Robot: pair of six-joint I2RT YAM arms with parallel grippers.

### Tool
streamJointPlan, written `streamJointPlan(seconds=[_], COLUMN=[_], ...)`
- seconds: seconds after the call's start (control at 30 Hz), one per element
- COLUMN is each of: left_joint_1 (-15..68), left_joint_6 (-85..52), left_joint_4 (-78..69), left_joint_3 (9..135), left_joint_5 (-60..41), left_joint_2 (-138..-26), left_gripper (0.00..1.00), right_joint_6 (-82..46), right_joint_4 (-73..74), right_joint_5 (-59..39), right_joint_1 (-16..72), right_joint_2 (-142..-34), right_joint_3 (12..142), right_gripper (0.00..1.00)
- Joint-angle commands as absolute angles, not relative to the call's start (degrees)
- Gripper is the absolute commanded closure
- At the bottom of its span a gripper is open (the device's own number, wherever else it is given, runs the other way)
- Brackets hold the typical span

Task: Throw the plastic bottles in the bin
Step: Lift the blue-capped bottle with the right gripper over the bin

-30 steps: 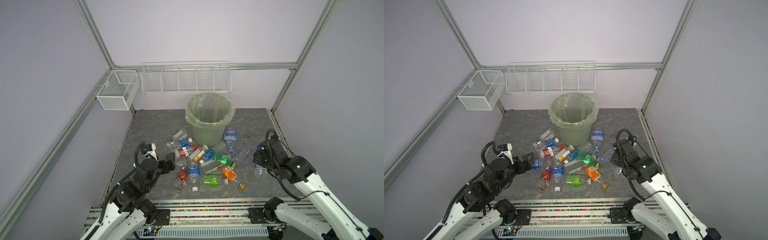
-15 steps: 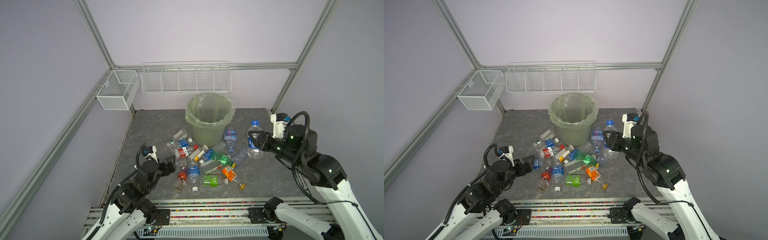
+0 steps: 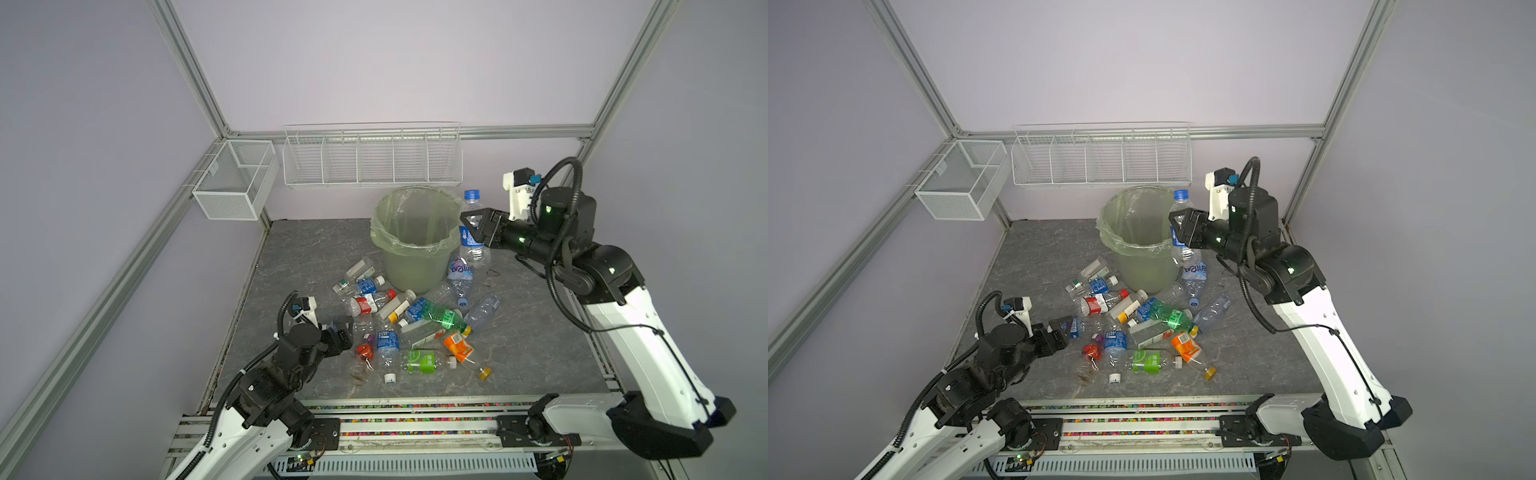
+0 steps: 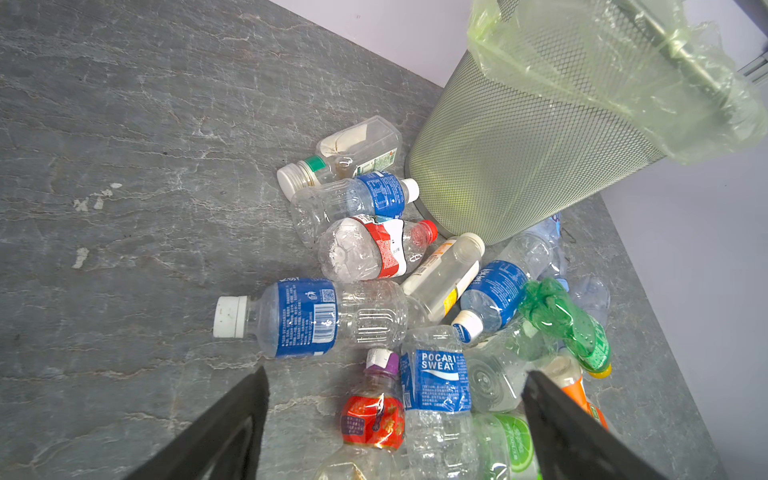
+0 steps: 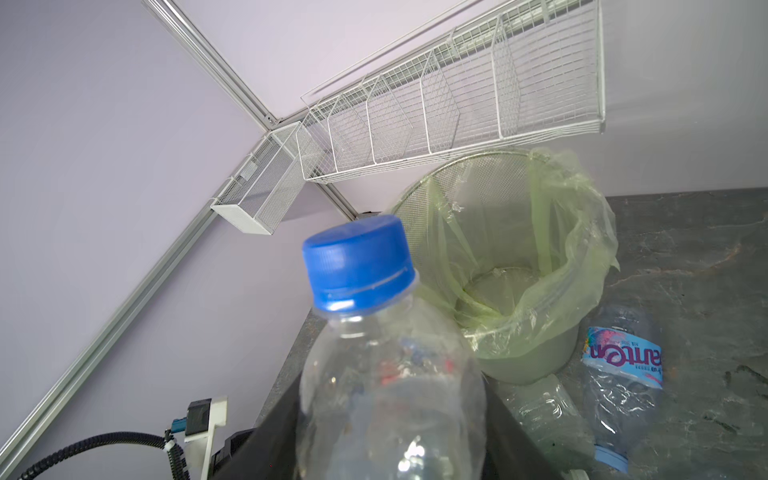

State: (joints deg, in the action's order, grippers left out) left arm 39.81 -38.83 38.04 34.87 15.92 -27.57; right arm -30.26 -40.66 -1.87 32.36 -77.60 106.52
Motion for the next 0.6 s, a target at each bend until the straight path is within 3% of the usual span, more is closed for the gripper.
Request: streamJointPlan(seconds=[0.0, 0.37, 0.4, 0.43, 0.47, 0.5, 0.57], left_joint_1=[40.08, 40.08, 40.08, 40.08, 40.08, 40.08, 40.08], left_joint_6=[-39.77, -40.42, -40.43, -40.43, -40.45, -40.49, -40.44], left_joint_4=[38.54, 38.87, 39.13, 39.43, 39.87, 40.26, 41.16], left_joint_3=[33.93, 33.99, 34.16, 34.45, 34.78, 35.0, 35.63], left_joint_5=[15.47, 14.76, 14.77, 14.77, 14.85, 14.88, 15.32], left_joint_2=[-26.92, -25.68, -25.59, -25.32, -25.02, -24.76, -24.11], left_gripper=[0.05, 0.05, 0.05, 0.05, 0.05, 0.05, 0.05], right_joint_6=[-28.07, -28.53, -29.24, -29.86, -30.25, -30.24, -28.68], right_joint_4=[-41.17, -51.38, -52.29, -53.19, -54.02, -54.42, -56.04], right_joint_5=[-3.02, -5.71, -6.68, -8.09, -9.01, -8.83, -6.27], right_joint_1=[32.61, 29.76, 29.11, 28.54, 28.18, 28.22, 28.83], right_joint_2=[-82.83, -113.05, -115.43, -117.85, -119.41, -119.86, -118.32], right_joint_3=[113.44, 147.18, 149.74, 151.84, 153.09, 153.32, 150.92], right_gripper=[0.55, 0.55, 0.5, 0.35, 0.12, 0.08, 0.12])
